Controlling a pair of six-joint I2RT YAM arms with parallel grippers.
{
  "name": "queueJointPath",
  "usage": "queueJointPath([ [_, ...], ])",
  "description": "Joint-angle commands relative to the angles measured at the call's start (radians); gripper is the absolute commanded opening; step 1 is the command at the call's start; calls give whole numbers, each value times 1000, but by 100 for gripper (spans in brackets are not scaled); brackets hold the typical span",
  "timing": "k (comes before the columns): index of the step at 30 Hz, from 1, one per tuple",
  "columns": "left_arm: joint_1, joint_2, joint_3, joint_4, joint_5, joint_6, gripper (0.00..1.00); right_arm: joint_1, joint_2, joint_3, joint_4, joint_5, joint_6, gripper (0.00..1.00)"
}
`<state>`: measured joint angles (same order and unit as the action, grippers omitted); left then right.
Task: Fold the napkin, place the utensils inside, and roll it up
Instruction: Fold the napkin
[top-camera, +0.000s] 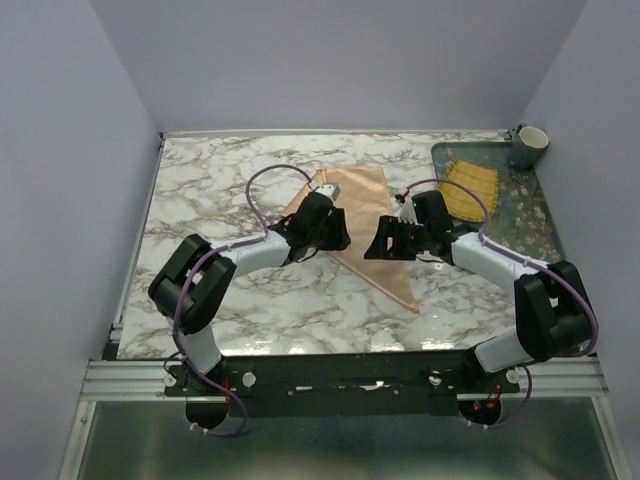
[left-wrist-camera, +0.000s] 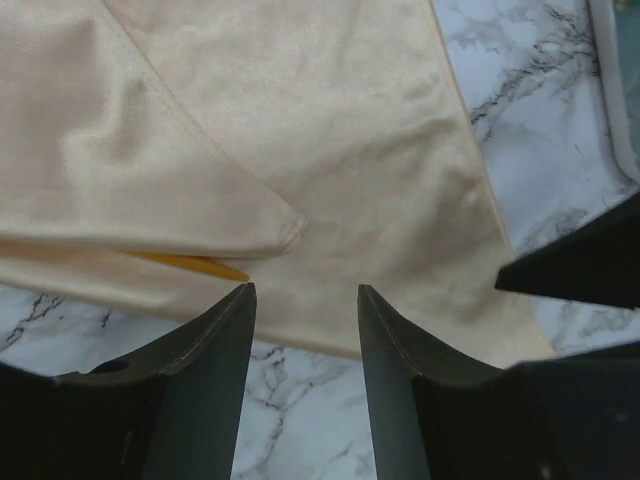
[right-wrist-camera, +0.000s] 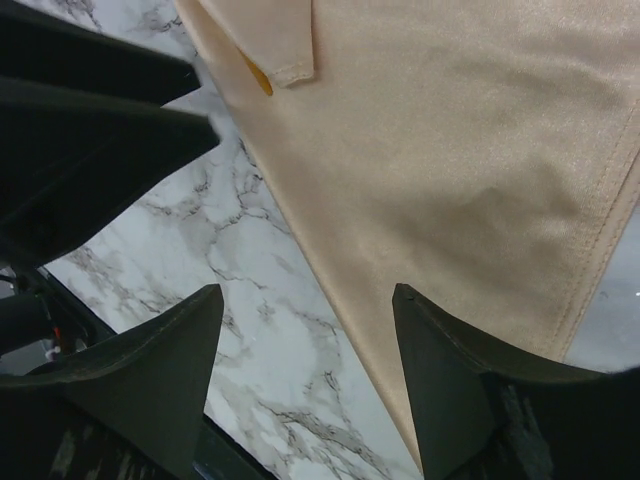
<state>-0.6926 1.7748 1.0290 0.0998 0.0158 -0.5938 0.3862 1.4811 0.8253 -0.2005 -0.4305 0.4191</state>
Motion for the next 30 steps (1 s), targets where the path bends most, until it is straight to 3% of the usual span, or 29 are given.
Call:
queueJointPath([
  [1,37,-198,-17,-38,151,-15,55,-12,51,41,80,-75,47,80],
  [5,120,-219,11,-136,182,-75,51,-10,180,113,234,-212,176,81],
  [9,240,-201,2,-149,239,-129,48,3,257,170,289,-194,270,80],
  [11,263,-184,11,-158,254,-153,47,16,293,202,286,-168,264,79],
  [16,294,-138,11,-134,334,-225,40,34,370,248,280,-156,239,67],
  [30,344,-186,-46,-106,365,-235,39,51,433,276,211,-51,156,70],
])
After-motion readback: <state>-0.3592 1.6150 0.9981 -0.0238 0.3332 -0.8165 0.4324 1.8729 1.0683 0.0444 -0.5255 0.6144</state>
